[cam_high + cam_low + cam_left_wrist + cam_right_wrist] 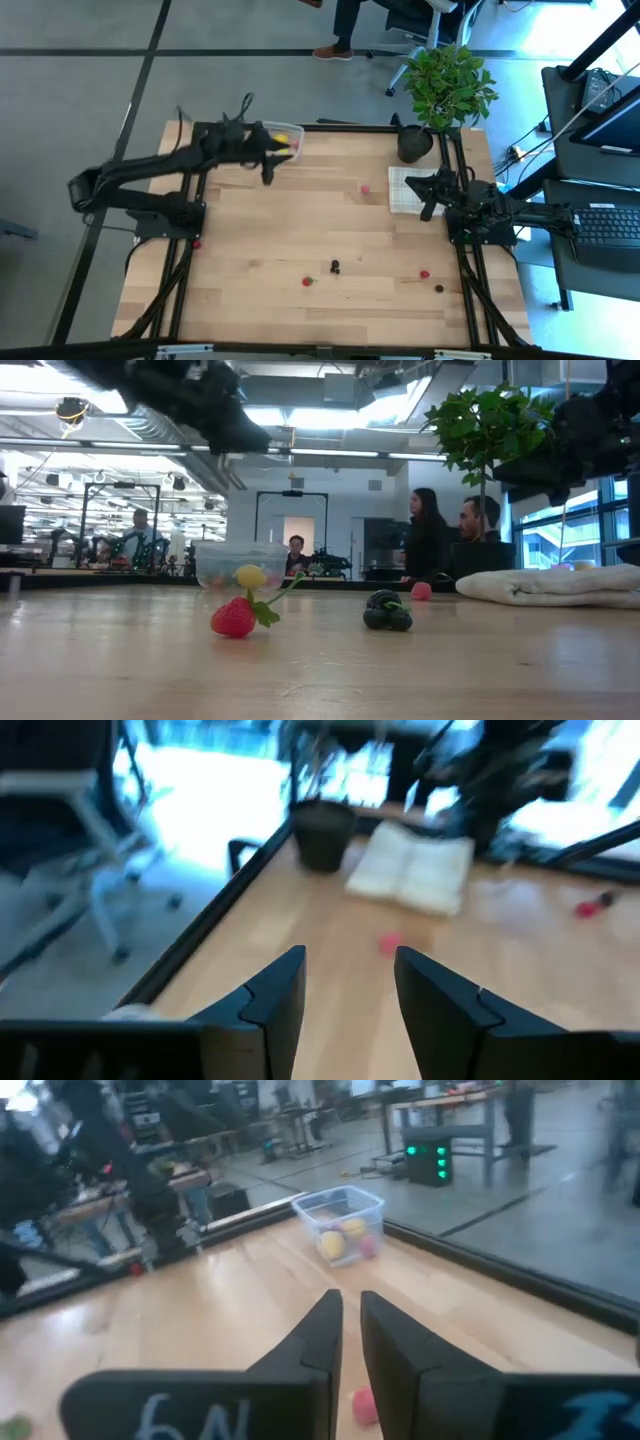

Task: Pick and placing Produce into tupperware
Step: Put the pink peach into the transparent bin

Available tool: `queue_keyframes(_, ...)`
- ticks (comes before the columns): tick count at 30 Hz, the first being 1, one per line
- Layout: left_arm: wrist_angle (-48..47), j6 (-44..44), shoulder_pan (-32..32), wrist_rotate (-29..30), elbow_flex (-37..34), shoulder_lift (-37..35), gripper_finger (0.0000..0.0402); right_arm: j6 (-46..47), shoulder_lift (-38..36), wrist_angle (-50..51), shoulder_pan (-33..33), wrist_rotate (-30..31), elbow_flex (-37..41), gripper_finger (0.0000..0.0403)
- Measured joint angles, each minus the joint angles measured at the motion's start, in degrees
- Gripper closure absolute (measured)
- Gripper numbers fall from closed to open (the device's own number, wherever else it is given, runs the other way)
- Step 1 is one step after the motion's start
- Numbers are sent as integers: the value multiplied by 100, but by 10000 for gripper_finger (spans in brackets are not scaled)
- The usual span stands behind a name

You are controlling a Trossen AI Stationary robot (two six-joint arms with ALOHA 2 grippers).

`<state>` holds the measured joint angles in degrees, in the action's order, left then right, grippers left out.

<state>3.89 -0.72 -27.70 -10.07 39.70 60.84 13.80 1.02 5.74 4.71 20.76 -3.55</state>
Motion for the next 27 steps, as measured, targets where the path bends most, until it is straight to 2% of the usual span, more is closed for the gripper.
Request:
queue_keyframes(4,1301,113,408,28,-1050,-469,249,-238,143,3,-1,-439,-19,351)
queue_keyframes(10,2668,176,883,171,-2038,-590,257,-234,625,-402,0,-689,-197,304)
queue_keyframes(19,2799,162,1276,256,-2333,-586,270,-364,955,-815,0,-685,-240,213)
queue_keyframes(27,2778,91,1402,254,-2334,-566,277,-377,951,-896,0,-683,-238,182)
